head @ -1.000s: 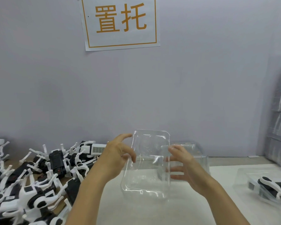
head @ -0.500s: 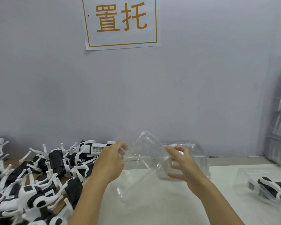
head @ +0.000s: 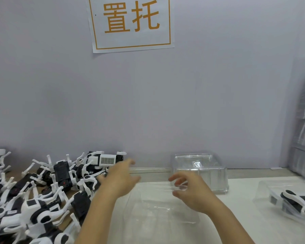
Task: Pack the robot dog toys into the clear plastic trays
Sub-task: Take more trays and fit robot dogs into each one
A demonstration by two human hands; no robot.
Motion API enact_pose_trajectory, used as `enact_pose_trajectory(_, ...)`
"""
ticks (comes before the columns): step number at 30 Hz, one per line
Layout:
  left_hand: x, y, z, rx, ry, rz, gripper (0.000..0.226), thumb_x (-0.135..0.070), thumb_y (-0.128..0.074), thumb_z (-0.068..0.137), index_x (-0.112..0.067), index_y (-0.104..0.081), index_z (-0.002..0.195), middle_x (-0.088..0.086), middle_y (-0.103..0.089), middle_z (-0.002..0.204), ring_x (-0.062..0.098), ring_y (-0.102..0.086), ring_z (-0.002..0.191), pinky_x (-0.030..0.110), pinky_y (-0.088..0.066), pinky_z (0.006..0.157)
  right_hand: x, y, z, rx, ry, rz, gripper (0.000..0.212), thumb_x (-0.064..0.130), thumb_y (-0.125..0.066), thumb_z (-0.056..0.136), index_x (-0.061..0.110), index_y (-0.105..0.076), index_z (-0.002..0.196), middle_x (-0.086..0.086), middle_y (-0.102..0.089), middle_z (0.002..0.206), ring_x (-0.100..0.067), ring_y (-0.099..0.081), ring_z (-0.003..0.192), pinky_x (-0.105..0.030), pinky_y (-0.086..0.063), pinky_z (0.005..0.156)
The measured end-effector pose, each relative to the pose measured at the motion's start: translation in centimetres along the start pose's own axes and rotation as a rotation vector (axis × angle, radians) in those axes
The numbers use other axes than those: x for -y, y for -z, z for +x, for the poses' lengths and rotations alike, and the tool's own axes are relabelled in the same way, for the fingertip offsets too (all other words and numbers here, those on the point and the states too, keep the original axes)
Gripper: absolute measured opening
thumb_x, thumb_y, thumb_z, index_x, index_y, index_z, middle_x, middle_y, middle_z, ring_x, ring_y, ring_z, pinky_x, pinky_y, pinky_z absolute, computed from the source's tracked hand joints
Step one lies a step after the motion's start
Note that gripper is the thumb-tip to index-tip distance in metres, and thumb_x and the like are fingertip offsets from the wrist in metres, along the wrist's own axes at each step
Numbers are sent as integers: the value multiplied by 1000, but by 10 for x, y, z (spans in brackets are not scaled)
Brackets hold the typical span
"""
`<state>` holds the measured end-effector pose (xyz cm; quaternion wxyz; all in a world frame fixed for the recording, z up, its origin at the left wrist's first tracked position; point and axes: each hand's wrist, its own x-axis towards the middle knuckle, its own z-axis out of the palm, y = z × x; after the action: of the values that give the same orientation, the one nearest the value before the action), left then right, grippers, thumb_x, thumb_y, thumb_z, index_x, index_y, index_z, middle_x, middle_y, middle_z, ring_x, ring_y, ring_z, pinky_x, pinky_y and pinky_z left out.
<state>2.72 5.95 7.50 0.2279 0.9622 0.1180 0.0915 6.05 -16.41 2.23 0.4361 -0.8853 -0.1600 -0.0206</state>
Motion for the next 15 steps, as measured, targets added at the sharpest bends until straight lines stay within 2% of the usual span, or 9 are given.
enact_pose_trajectory(2, 13, 9, 4, -105, 260, 128, 34, -38, -53, 92, -31, -51, 125, -1, -49, 138, 29, -36, 132, 52, -29, 108, -1, -1, 2, -41, -8, 11, 31, 12, -76, 85, 38, -65, 97, 8, -60, 103, 3, -60, 92, -3, -44, 68)
enact_pose_trajectory(4, 28, 17, 4, -60, 492, 179, 41, -42, -53, 92, -24, -49, 129, 8, -40, 146, 36, -29, 135, 56, -26, 109, -2, -1, 4, -79, -5, 9, 31, 9, -77, 83, 36, -66, 94, 7, -61, 101, 3, -60, 90, -3, -43, 65)
enact_pose_trajectory(5, 37, 18, 6, -5, 541, 185, 46, -41, -52, 92, -20, -47, 132, 11, -38, 147, 38, -29, 135, 55, -26, 111, -2, 0, 4, -87, -2, 7, 31, 7, -77, 83, 35, -66, 93, 7, -61, 100, 3, -60, 89, -3, -43, 66)
enact_pose_trajectory(8, 53, 11, 12, 105, 524, 219, 45, -24, -49, 92, -11, -46, 135, 17, -43, 140, 37, -43, 127, 50, -39, 107, -2, 1, 4, -74, 1, -3, 33, 5, -77, 82, 34, -67, 92, 6, -62, 100, 2, -61, 89, -3, -44, 67)
enact_pose_trajectory(11, 52, 1, 11, -5, 465, 230, 34, -13, -46, 92, -11, -49, 125, 13, -51, 127, 33, -51, 116, 38, -47, 91, -4, 3, 4, -46, 2, -22, 34, 1, -76, 82, 32, -70, 95, 6, -64, 100, 2, -62, 90, -4, -45, 68)
enact_pose_trajectory(13, 51, -1, 8, -104, 437, 187, 21, -10, -48, 92, -11, -50, 113, 10, -53, 112, 30, -54, 106, 35, -46, 79, -5, 5, 4, -45, 9, -31, 36, -2, -75, 81, 31, -73, 95, 6, -66, 97, 0, -63, 90, -5, -46, 70)
enact_pose_trajectory(15, 50, 1, 6, -170, 404, 165, 9, -7, -49, 92, -12, -46, 98, 8, -50, 98, 28, -54, 96, 33, -43, 72, -6, 7, 5, -45, 8, -24, 39, -5, -75, 79, 31, -73, 94, 6, -68, 95, -2, -64, 91, -7, -47, 72)
